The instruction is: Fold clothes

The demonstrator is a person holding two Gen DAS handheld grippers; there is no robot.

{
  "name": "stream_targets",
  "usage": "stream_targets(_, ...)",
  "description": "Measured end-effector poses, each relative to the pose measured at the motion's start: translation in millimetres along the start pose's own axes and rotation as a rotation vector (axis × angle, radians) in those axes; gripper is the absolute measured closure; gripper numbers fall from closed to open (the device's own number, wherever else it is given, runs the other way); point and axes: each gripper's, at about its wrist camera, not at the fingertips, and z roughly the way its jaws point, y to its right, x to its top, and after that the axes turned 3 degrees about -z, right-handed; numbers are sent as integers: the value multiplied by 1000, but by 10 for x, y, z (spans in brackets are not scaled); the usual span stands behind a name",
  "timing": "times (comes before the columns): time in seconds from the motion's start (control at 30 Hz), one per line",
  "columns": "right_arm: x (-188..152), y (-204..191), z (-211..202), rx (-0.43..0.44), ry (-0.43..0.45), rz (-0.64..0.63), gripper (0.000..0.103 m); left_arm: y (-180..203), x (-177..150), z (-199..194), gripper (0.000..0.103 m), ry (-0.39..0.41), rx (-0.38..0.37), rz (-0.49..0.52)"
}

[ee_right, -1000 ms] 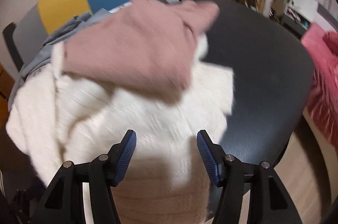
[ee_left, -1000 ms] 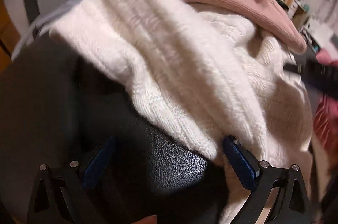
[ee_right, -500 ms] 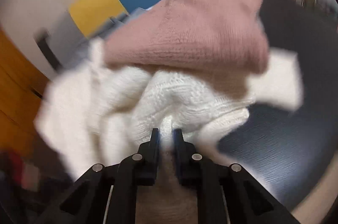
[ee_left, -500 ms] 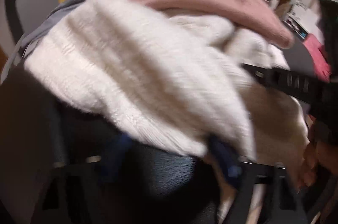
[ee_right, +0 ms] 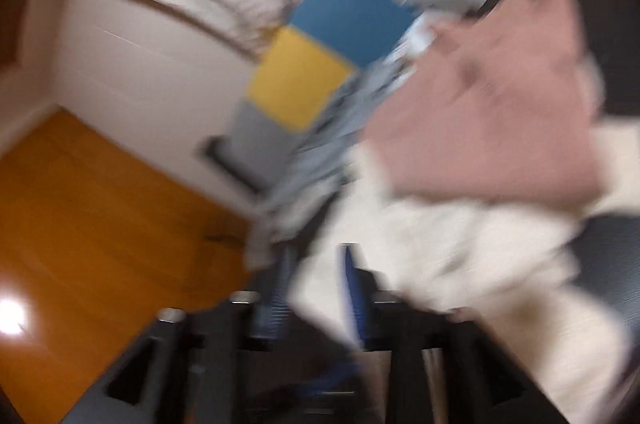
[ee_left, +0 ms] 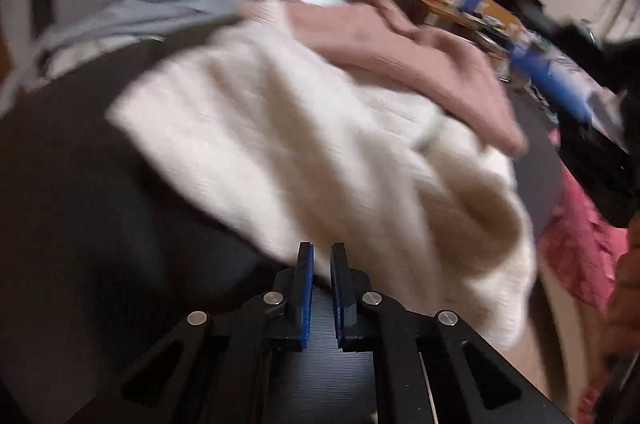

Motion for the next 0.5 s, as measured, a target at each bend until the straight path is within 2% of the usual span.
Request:
stream_targets(0.03, -10, 22, -8, -109, -6, -27, 67, -142, 256, 238, 77, 14, 35, -4)
stream_targets(0.07, -50, 58, -13, -194, -27, -52, 63, -196, 192, 225, 68, 16, 61, -18)
stream_targets(0.1, -107, 103, -15, -266, -53, -78, 56, -191, 53, 149, 47, 15, 70, -36)
stream_targets(0.13, -176, 154, -25, -333, -76, -101, 54, -176, -65, 88, 31, 15, 74, -53)
stream_targets(0.2, -307, 237, -72, -424, -100, -134, 51, -168, -102, -19, 25, 47, 99, -103)
stream_targets(0.27, -412, 295, -130, -454, -123, -146, 43, -48, -50, 67, 18, 78, 134, -124)
stream_targets(0.33, -494, 333, -132, -450, -155, -146, 38, 33, -39, 101, 9, 96, 162, -128)
stream_targets(0.5, -598, 337, -26, -443, -229, -168, 28, 52, -64, 12, 5, 76, 187, -80)
